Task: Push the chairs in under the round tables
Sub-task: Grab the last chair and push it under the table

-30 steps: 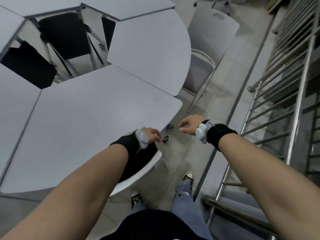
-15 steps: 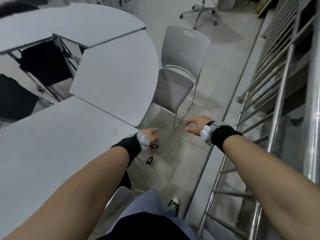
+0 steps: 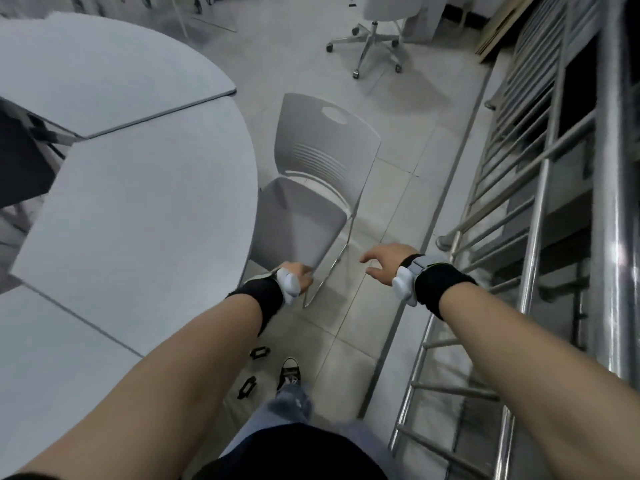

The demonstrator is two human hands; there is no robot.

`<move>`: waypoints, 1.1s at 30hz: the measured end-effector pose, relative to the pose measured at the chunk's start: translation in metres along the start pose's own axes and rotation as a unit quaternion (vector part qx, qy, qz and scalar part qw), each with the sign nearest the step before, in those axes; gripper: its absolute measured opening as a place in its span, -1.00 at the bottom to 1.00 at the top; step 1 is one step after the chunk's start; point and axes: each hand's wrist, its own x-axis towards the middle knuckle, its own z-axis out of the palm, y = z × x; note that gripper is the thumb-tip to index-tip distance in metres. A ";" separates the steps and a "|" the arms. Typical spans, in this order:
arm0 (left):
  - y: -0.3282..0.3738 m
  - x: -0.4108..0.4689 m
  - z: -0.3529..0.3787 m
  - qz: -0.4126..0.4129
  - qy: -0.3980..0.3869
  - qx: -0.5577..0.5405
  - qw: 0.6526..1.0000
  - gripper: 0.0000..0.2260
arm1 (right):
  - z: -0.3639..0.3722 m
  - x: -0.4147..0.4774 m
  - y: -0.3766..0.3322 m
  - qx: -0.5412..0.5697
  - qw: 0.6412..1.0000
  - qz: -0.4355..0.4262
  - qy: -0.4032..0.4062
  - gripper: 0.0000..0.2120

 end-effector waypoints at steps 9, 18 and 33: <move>0.077 0.152 -0.098 -0.059 -0.006 -0.092 0.994 -0.46 | -0.087 0.129 0.120 0.030 0.999 -0.005 0.018 -0.63; 0.157 0.284 -0.177 -0.130 0.028 -0.174 0.976 -0.50 | -0.197 0.245 0.227 -0.010 0.997 -0.076 -0.006 -0.60; 0.176 0.486 -0.285 -0.298 0.146 -0.511 0.793 -0.33 | -0.348 0.481 0.258 -0.161 0.950 -0.264 -0.051 -0.54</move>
